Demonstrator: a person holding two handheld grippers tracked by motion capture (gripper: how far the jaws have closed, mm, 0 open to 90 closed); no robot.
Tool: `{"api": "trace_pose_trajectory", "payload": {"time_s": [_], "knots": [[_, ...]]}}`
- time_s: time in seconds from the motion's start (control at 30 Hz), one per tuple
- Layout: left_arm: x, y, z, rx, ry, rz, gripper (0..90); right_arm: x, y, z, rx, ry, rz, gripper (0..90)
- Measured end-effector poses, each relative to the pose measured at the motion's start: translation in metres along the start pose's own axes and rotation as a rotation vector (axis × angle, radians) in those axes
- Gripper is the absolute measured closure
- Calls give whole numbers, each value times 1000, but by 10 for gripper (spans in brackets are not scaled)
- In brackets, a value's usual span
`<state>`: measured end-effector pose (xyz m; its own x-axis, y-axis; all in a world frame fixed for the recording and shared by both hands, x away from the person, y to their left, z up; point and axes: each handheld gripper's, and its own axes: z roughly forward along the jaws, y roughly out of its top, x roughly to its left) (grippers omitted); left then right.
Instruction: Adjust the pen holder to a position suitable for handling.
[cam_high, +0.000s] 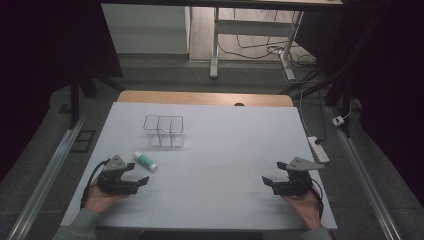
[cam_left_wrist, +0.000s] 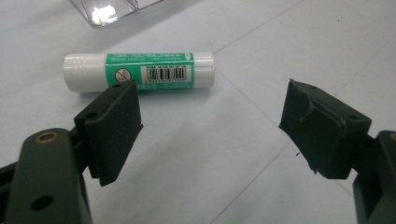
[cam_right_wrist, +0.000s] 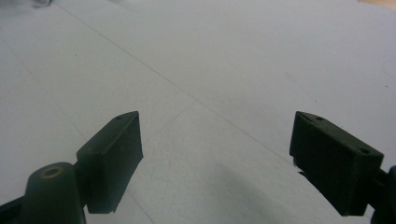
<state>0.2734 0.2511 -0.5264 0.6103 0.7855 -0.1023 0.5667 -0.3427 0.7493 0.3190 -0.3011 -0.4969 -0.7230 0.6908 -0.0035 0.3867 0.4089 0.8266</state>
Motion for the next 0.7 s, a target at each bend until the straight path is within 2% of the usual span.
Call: {"api": "trace_pose_trajectory", "payload": {"time_s": [0.27,0.4,0.53,0.7], "knots": [[3,-1,-1,-3,-2,-10,207,-2,-1,6,31,5,18,169],[5,-1,-2,3,9,-23,209,-2,0,11,27,8,18,181],[6,-1,-4,-6,17,-36,210,-5,-1,15,51,11,22,177],[6,-1,-6,-8,23,-41,212,-5,-1,11,33,29,39,181]]}}
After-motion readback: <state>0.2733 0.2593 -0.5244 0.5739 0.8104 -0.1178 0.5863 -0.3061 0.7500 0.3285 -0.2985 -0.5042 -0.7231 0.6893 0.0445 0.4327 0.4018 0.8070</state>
